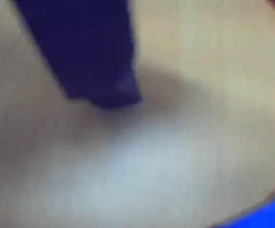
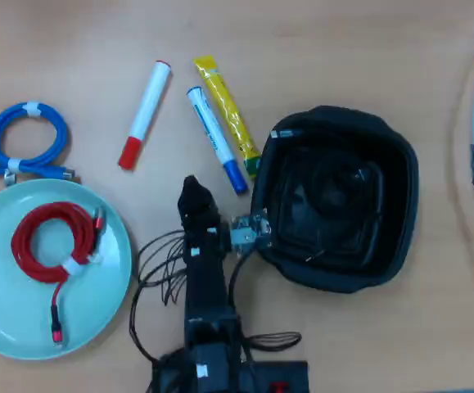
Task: Put a black charging cable in a black bowl and put a red charging cable in a green bowl
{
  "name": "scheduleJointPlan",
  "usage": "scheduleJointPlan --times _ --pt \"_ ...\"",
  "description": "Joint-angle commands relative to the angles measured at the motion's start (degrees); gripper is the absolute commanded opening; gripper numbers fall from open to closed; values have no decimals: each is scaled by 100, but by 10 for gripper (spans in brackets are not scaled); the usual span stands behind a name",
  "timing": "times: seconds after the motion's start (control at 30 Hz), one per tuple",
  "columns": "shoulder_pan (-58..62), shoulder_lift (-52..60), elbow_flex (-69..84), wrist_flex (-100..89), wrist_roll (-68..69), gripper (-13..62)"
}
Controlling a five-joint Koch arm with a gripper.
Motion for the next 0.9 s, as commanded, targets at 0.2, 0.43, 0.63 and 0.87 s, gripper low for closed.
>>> scheduleJointPlan --times 0.2,0.43,0.63,0.87 --pt "1002 176 1037 -2030 -35 469" --pt "1582 132 1301 -2531 -26 469" --pt "1547 -176 1292 -2496 -9 468" --pt "1529 -457 1292 -2549 -26 469"
